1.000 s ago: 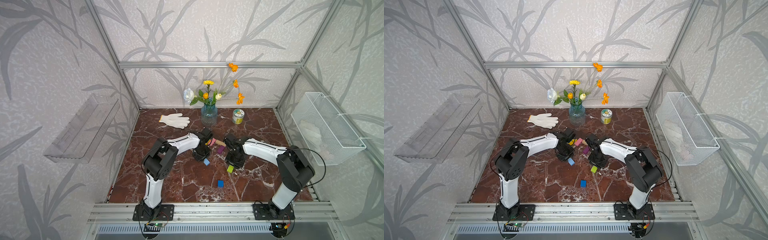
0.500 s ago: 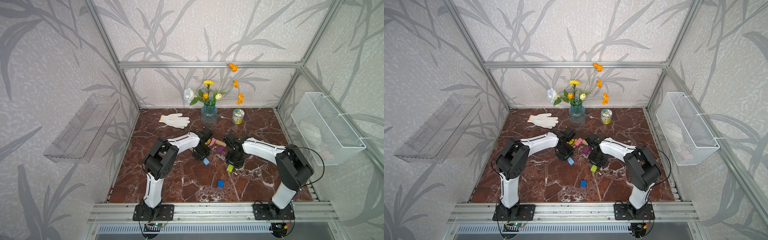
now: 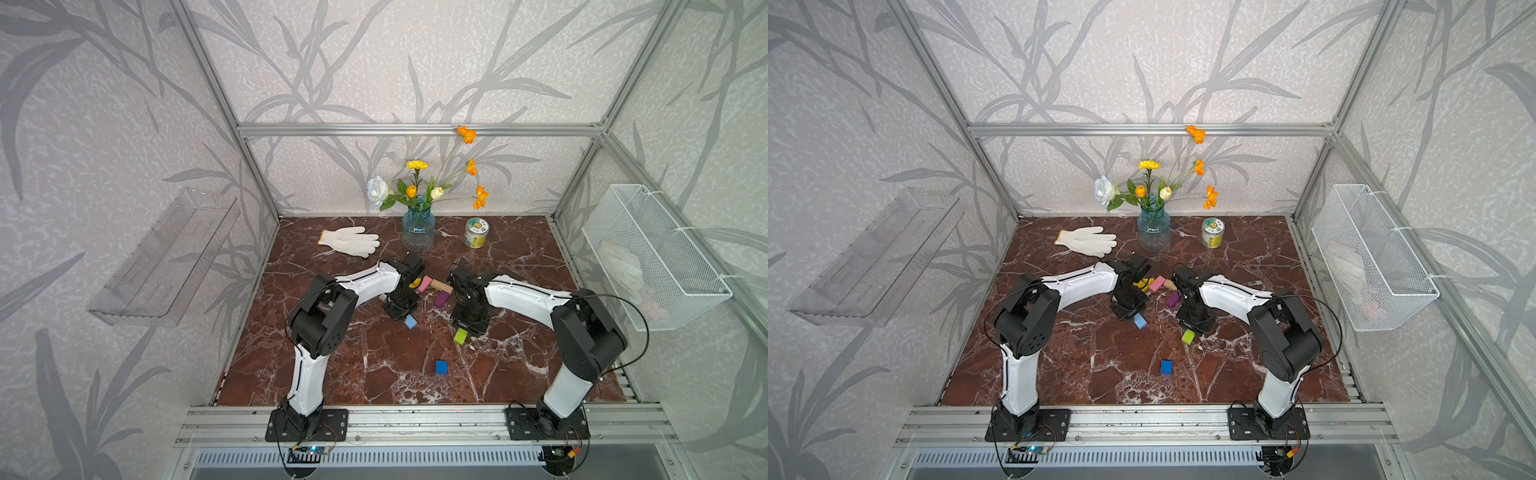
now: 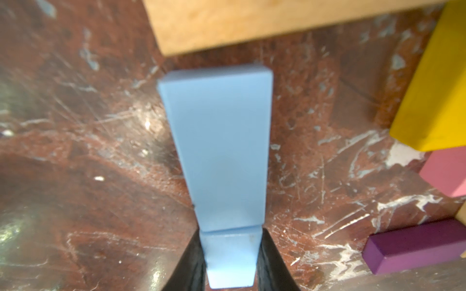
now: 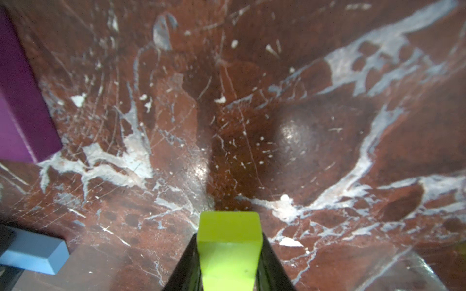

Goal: Assemble a heart with building blocks
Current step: Assemble the building block at the center of the board.

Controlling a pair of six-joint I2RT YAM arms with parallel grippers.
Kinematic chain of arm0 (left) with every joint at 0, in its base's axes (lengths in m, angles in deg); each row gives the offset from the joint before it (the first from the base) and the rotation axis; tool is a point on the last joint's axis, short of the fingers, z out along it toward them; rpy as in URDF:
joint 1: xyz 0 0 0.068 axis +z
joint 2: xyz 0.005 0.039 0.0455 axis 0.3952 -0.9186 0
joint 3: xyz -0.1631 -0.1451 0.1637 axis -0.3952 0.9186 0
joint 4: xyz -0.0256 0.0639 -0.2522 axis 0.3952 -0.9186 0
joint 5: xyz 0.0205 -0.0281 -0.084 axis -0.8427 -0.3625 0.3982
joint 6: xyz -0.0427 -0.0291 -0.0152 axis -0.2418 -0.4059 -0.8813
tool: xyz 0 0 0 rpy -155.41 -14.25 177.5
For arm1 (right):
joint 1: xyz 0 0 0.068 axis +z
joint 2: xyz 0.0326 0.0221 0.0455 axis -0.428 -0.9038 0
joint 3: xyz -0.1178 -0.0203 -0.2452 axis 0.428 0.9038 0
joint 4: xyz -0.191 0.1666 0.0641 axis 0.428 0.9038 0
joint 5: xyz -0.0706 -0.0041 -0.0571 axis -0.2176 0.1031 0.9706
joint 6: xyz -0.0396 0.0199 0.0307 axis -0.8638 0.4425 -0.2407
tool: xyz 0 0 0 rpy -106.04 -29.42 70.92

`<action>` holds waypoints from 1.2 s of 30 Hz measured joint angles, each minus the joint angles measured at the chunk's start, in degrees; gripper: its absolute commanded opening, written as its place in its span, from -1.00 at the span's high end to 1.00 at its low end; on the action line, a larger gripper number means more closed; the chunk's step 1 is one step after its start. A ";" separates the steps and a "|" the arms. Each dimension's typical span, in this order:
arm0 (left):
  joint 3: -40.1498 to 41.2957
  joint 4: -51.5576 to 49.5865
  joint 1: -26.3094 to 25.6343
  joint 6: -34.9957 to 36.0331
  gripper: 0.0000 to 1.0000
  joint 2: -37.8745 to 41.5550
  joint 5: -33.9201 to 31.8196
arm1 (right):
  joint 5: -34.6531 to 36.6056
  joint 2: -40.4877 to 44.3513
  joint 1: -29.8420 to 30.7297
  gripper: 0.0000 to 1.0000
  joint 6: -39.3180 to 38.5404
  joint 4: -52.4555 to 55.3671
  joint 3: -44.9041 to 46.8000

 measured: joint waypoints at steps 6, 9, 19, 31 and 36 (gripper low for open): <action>0.00 -0.04 -0.02 -0.02 0.46 0.00 -0.11 | 0.00 -0.07 -0.20 0.63 -0.15 0.00 0.00; 0.00 -0.04 0.00 -0.02 0.42 0.00 -0.09 | 0.00 -0.07 -0.20 0.63 -0.15 0.00 0.00; 0.00 -0.13 -0.02 -0.07 -0.30 -0.07 -0.09 | -0.02 -0.15 -0.20 0.63 -0.20 0.00 0.00; -0.15 0.31 -0.35 0.57 -0.41 1.14 -1.05 | 0.00 -2.36 0.31 0.64 -0.98 1.14 -4.35; -1.81 0.13 -0.37 1.60 -0.45 4.46 -2.14 | 0.02 -6.25 1.55 0.64 -1.22 1.70 -10.95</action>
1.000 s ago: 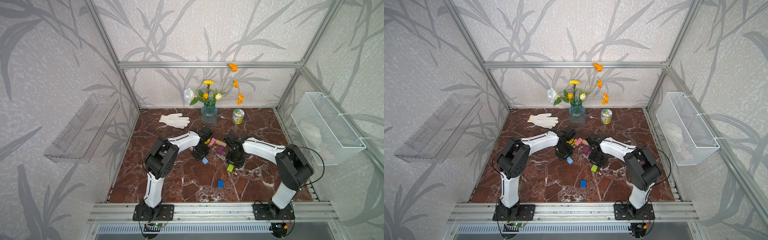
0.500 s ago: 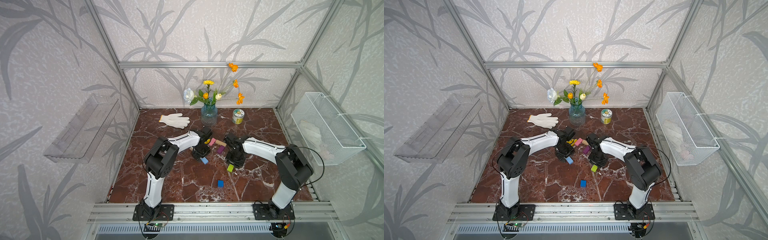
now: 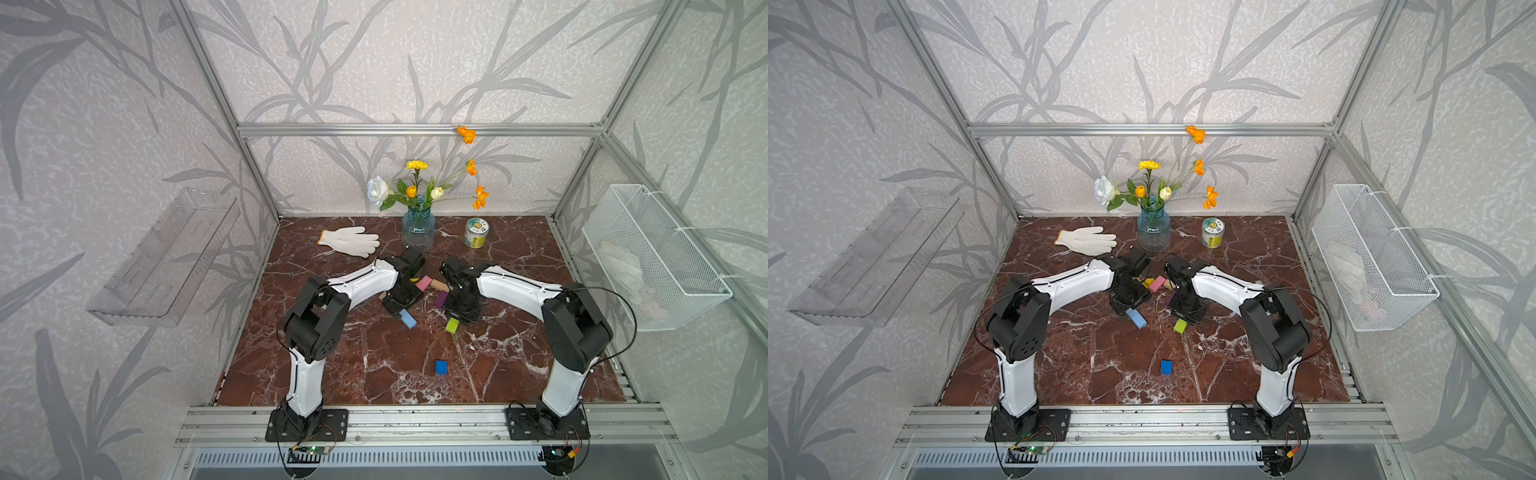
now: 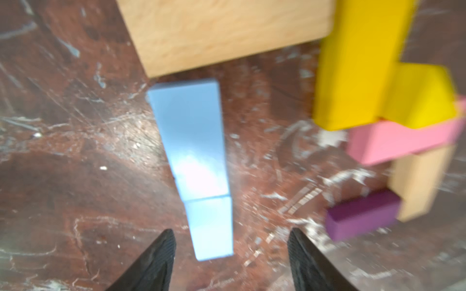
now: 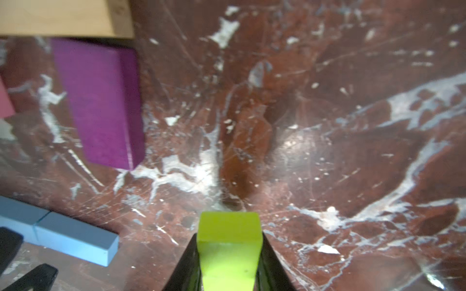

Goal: Assemble a heart with building blocks
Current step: Assemble the building block at the center of the board.

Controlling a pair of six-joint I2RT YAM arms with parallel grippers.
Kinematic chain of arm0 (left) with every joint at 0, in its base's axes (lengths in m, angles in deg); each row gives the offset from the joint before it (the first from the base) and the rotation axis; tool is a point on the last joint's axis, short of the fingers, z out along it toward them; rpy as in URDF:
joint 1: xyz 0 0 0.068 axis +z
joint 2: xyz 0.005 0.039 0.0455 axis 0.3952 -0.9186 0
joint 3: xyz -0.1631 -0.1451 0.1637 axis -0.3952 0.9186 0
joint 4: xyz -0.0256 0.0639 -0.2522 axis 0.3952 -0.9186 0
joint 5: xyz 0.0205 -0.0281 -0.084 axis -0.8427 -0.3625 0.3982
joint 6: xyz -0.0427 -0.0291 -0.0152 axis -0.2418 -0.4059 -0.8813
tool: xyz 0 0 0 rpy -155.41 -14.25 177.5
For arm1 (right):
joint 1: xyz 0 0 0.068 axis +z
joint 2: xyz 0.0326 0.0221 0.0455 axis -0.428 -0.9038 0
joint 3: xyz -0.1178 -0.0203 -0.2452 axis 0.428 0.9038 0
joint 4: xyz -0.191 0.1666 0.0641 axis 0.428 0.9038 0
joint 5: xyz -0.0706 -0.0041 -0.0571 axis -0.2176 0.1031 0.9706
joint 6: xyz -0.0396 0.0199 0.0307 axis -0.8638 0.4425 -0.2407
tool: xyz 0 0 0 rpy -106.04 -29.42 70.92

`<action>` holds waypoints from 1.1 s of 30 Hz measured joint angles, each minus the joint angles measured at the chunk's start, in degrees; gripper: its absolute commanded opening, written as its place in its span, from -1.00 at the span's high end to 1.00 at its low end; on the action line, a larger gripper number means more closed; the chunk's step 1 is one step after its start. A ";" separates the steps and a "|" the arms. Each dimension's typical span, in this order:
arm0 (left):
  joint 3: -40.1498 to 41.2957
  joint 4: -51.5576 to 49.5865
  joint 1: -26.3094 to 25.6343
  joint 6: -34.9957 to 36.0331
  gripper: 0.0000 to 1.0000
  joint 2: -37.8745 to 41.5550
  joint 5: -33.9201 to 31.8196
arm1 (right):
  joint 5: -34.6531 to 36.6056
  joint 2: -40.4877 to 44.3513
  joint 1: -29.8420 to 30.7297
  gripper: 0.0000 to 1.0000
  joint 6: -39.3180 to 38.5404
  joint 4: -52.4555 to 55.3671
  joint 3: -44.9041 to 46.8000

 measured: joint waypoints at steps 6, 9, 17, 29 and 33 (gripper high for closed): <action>-0.31 0.13 0.76 1.22 -0.47 3.87 -0.46 | 0.15 -6.03 1.29 0.63 -0.98 1.36 -7.63; -0.28 0.15 1.40 1.55 -0.47 4.74 -0.46 | 0.48 -7.89 2.05 0.63 -1.49 2.38 -10.03; 1.77 0.31 4.31 2.03 -0.47 7.08 -0.42 | 0.48 -11.47 3.72 0.62 -1.97 3.89 -13.64; 3.50 0.66 6.14 2.19 -0.47 7.50 0.13 | -0.24 -14.51 3.65 0.62 -1.79 4.22 -15.17; 3.54 0.66 6.47 2.25 -0.47 7.50 0.17 | -0.59 -14.78 3.41 0.63 -1.66 4.33 -16.04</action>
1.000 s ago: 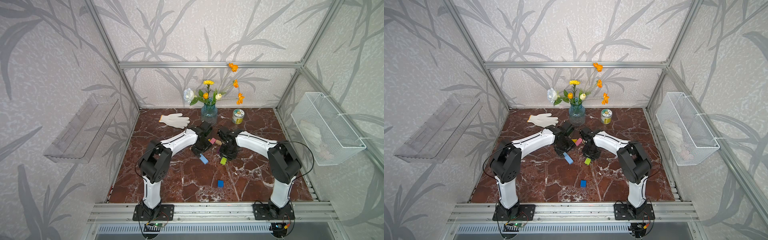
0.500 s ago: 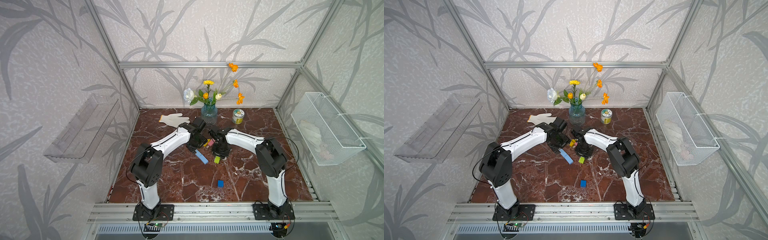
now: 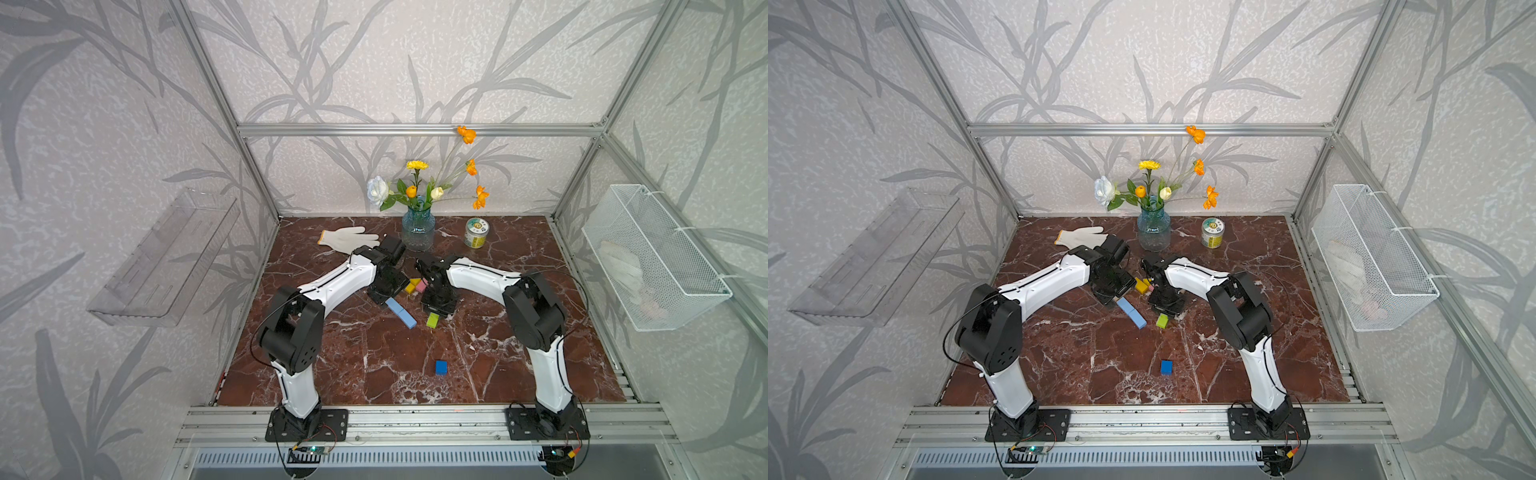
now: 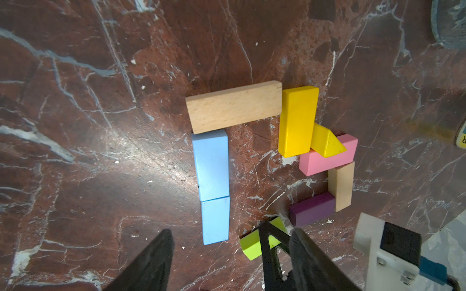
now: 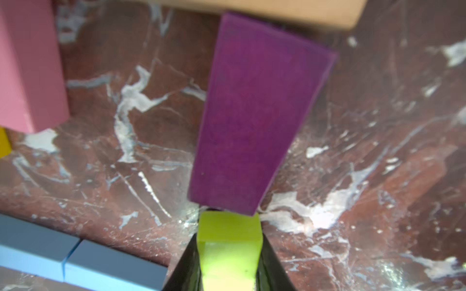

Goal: Assemble a heart with building blocks
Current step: Assemble the building block at the center of the board.

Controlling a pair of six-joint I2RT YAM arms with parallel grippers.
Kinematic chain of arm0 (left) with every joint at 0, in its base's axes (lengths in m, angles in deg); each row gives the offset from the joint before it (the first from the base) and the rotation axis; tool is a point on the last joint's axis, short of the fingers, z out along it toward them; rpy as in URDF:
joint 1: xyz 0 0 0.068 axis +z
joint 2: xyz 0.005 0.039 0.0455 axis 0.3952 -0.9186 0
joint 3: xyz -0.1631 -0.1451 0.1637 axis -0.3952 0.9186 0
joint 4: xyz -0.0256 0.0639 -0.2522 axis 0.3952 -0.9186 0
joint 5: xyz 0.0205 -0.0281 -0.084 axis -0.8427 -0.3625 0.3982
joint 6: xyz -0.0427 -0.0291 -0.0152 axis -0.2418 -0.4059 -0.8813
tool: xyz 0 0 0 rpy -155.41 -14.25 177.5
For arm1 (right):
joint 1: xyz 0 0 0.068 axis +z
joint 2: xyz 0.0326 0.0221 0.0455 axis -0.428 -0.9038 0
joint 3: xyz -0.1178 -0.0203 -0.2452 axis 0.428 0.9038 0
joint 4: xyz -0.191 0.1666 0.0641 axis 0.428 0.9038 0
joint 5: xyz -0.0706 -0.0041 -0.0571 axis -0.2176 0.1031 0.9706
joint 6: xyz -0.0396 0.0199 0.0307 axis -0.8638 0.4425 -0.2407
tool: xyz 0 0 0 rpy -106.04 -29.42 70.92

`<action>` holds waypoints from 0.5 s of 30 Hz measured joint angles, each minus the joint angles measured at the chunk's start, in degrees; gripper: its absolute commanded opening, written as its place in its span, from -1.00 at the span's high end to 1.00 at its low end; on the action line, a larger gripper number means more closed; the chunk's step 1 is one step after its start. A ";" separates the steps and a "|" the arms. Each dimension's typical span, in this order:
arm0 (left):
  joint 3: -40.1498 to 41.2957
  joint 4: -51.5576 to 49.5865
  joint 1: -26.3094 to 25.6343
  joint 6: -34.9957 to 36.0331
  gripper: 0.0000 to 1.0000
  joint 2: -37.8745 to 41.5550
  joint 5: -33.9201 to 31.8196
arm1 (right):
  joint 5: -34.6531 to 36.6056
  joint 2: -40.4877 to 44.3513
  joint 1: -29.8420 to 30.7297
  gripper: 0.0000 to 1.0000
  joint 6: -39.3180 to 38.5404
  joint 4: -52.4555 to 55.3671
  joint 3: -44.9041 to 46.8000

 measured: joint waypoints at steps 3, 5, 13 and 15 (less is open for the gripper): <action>0.39 0.17 0.07 0.07 -0.47 0.02 0.11 | -0.15 -0.11 -0.17 0.63 0.09 -0.07 -0.31; 0.59 0.15 0.26 0.07 -0.47 0.02 0.20 | -0.46 -0.33 -0.39 0.63 0.24 -0.02 -0.33; 0.61 0.37 0.70 0.07 -0.47 0.02 0.63 | -1.05 -1.03 -1.29 0.63 0.85 0.02 -0.94; 0.61 0.39 0.79 0.07 -0.47 0.02 0.68 | -1.16 -1.36 -1.33 0.63 0.94 0.11 -1.46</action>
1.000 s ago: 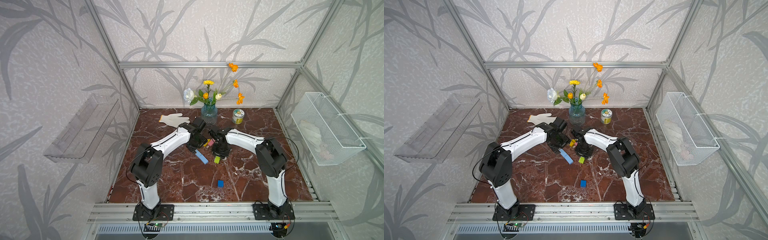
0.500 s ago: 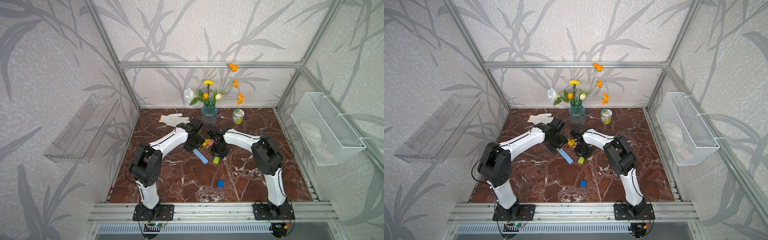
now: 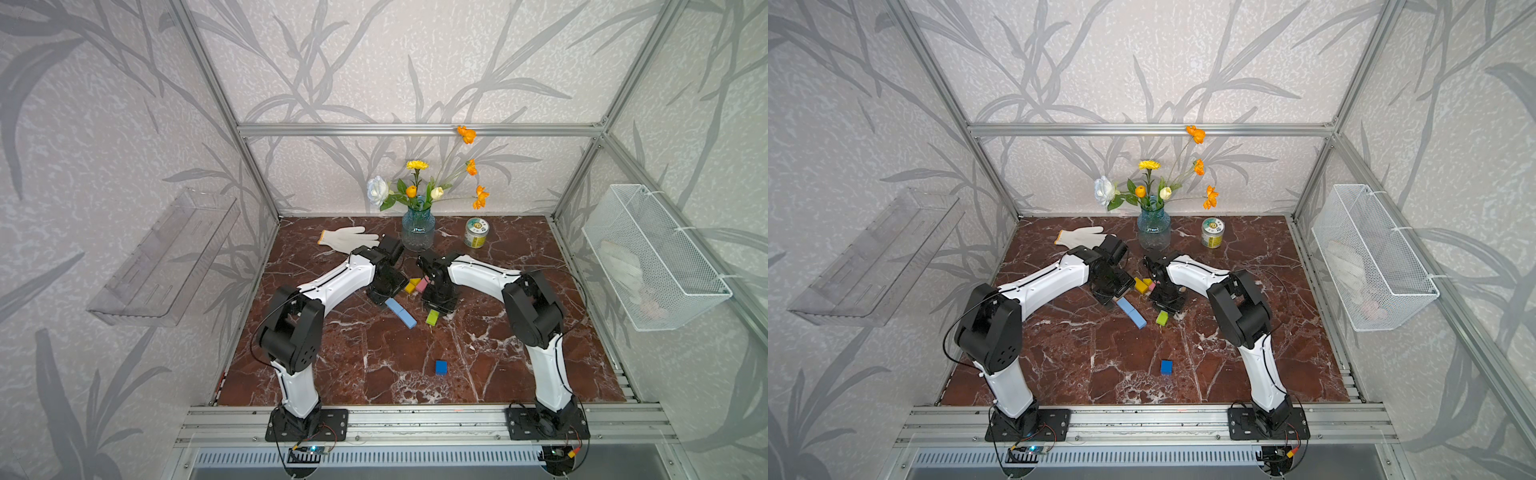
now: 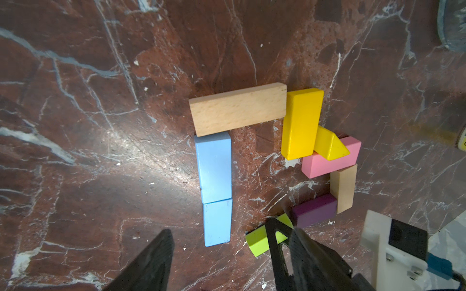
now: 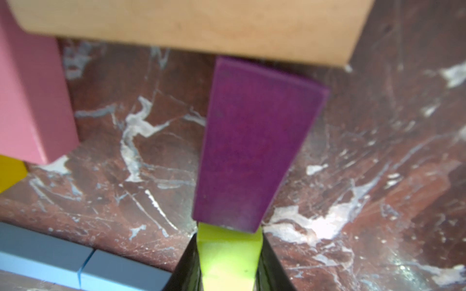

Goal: Assemble a heart with building blocks
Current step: Assemble the building block at the center of the board.

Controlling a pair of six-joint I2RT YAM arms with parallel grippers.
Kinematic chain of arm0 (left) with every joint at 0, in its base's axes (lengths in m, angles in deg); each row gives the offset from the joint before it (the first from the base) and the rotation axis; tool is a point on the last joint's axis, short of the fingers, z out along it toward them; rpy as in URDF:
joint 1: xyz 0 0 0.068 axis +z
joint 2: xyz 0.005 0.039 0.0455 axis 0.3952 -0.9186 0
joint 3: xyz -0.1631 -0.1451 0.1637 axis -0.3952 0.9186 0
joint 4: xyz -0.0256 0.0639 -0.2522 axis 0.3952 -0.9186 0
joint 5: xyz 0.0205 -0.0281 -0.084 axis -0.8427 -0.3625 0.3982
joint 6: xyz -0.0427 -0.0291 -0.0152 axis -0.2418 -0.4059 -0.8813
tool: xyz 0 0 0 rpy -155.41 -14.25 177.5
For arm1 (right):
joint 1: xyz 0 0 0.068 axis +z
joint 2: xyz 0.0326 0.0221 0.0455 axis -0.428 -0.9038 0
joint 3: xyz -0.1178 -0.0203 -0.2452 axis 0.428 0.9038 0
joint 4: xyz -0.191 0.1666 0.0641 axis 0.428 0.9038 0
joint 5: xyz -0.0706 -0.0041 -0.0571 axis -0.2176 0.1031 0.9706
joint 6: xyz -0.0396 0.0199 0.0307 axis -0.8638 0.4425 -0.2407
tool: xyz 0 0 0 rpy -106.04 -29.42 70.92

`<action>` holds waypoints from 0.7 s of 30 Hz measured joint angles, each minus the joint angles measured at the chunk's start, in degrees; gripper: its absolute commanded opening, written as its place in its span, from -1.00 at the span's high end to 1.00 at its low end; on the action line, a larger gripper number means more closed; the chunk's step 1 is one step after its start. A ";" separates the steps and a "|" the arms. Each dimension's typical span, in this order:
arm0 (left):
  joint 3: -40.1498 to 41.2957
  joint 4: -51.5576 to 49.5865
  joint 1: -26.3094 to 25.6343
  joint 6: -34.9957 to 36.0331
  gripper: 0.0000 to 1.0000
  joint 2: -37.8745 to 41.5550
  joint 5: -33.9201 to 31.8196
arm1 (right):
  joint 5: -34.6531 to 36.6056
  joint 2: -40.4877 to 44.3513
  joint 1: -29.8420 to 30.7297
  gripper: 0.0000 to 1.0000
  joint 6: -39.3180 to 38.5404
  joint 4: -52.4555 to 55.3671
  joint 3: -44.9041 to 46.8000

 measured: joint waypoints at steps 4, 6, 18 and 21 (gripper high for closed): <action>0.00 0.04 0.24 0.00 -0.47 0.00 0.17 | -0.26 -0.35 0.00 0.63 0.33 0.13 -0.48; 0.00 0.11 0.33 0.02 -0.47 0.00 0.26 | -0.37 -0.35 -0.02 0.63 0.50 0.11 -0.46; 0.83 0.50 0.98 0.02 -0.47 0.00 0.48 | -0.87 -0.79 -0.33 0.62 1.05 0.57 -1.09; 0.87 0.59 1.05 0.02 -0.47 0.00 0.63 | -0.85 -0.79 -0.33 0.61 1.16 0.59 -1.09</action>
